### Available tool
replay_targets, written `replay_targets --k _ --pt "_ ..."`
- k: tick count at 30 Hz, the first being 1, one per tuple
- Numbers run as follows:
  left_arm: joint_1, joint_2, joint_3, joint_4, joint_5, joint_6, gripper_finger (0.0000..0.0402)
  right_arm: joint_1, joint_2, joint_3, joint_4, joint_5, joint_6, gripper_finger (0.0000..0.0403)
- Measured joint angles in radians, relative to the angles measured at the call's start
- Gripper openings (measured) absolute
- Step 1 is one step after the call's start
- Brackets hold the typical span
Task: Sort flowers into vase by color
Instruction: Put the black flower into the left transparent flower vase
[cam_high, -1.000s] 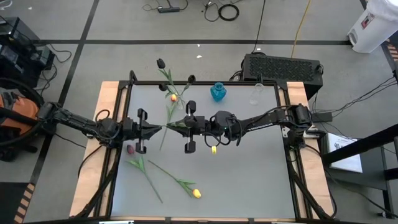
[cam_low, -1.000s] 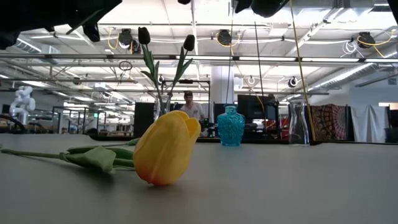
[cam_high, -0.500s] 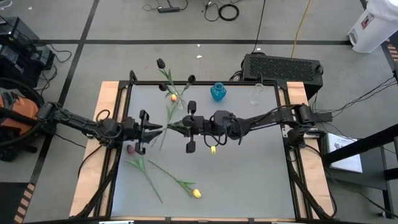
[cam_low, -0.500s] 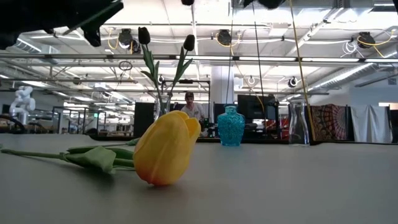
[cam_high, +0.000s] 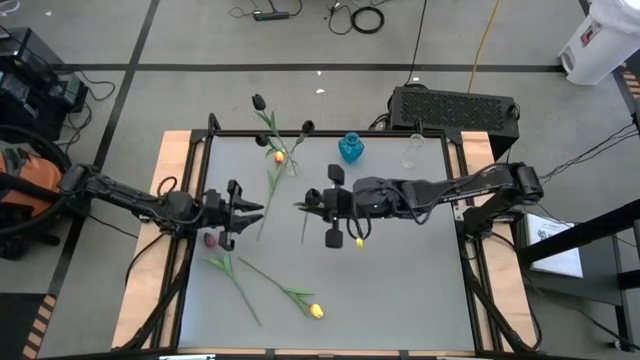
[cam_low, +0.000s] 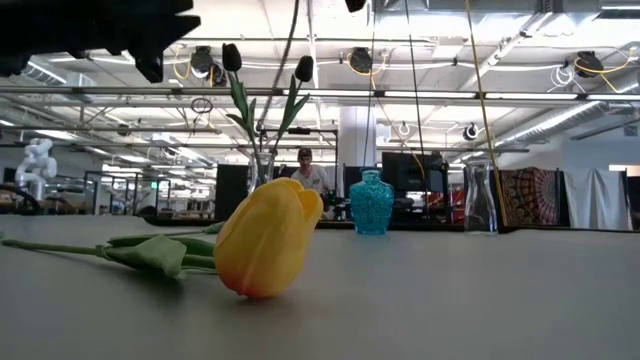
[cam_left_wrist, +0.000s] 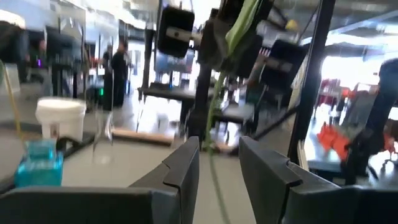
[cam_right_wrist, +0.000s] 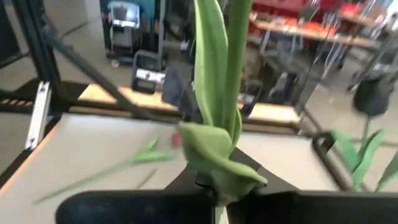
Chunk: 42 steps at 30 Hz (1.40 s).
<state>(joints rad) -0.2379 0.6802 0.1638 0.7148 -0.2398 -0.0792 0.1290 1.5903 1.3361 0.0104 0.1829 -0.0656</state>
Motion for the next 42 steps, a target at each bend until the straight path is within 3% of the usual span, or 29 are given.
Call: replay_targets --k 7,19,42 --pt "0.001 0.043 0.13 -0.311 -0.007 -0.047 0.0121 0.018 0.029 0.0 -0.038 -0.006 0.039 0.0" --pt "0.001 0.237 0.245 -0.332 -0.003 -0.038 0.0121 0.017 0.094 0.0 0.1 -0.058 0.047 0.0" --pt "0.001 0.469 0.456 -0.332 0.034 -0.038 0.0121 0.017 0.094 0.0 0.084 -0.058 0.046 0.0"
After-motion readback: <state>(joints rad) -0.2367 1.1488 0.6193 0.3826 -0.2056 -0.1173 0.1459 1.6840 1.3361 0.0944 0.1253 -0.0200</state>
